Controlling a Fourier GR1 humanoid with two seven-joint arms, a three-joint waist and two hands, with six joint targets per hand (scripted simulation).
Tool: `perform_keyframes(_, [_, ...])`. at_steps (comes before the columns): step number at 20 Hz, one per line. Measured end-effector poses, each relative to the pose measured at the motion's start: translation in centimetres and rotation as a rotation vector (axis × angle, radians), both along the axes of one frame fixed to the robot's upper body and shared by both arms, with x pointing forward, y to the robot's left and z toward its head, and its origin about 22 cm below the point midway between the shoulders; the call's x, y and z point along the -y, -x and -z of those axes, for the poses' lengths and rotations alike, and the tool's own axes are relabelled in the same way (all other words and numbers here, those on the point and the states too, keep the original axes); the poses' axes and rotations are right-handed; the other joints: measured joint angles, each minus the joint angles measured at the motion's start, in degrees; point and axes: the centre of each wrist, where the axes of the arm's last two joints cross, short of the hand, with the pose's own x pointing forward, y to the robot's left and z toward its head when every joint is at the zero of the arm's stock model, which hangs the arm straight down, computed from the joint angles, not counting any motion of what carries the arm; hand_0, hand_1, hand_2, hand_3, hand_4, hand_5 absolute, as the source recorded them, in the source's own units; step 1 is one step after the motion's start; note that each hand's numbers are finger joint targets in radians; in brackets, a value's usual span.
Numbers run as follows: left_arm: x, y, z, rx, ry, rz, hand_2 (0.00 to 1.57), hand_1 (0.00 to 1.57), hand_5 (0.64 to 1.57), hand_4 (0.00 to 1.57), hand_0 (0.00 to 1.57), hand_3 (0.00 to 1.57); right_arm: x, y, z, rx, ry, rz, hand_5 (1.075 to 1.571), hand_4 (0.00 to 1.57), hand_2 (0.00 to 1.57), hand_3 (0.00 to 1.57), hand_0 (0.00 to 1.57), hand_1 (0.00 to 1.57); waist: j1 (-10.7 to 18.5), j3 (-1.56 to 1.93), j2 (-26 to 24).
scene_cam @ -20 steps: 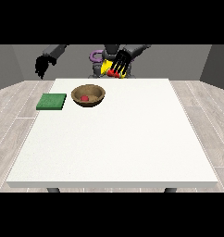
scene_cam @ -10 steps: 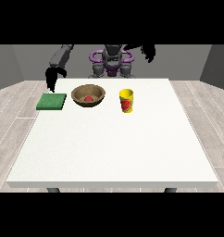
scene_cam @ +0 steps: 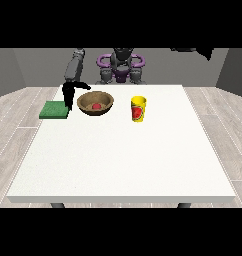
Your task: Pick the cup and pour the ball into the bowl, then pick the bowl and place it on the pad
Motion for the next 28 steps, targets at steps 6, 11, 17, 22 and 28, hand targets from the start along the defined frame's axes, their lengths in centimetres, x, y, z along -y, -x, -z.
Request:
perform_keyframes(6, [-6.9,0.7,-0.9,0.006,0.031,-0.022,0.00,0.00,1.509,0.28,0.00,0.00,-2.4,-1.7,1.1,-0.008,-0.008,-0.039,1.569,0.00,0.00,0.00,0.00,0.00,-2.6,0.13,1.2])
perform_keyframes(11, [-10.5,1.9,-1.8,0.006,0.039,-0.045,0.00,0.00,1.507,0.27,0.00,0.00,-3.1,-1.9,3.1,-0.035,-0.007,-0.052,1.570,0.00,0.00,0.00,0.00,0.00,-3.6,0.18,1.3])
perform_keyframes(17, [-12.4,3.0,-2.9,0.044,0.042,-0.054,0.00,0.00,1.504,0.24,0.00,0.00,-3.7,-3.1,3.7,0.018,-0.008,-0.043,1.556,0.16,0.00,0.00,0.00,0.00,-3.9,-0.43,2.1])
perform_keyframes(22, [-13.0,3.4,-4.0,0.063,0.044,-0.045,0.00,0.00,1.525,0.30,0.00,0.00,-4.1,-2.7,4.5,0.024,-0.011,0.019,1.430,1.01,1.57,1.57,1.57,1.57,-3.1,-1.47,2.5])
perform_keyframes(28, [-14.0,3.9,-5.2,0.107,0.051,-0.039,0.00,0.00,1.569,0.62,0.00,0.00,-3.1,-1.9,4.4,0.020,0.067,0.104,1.485,1.08,1.57,1.57,1.57,1.57,-1.5,-2.31,3.9])
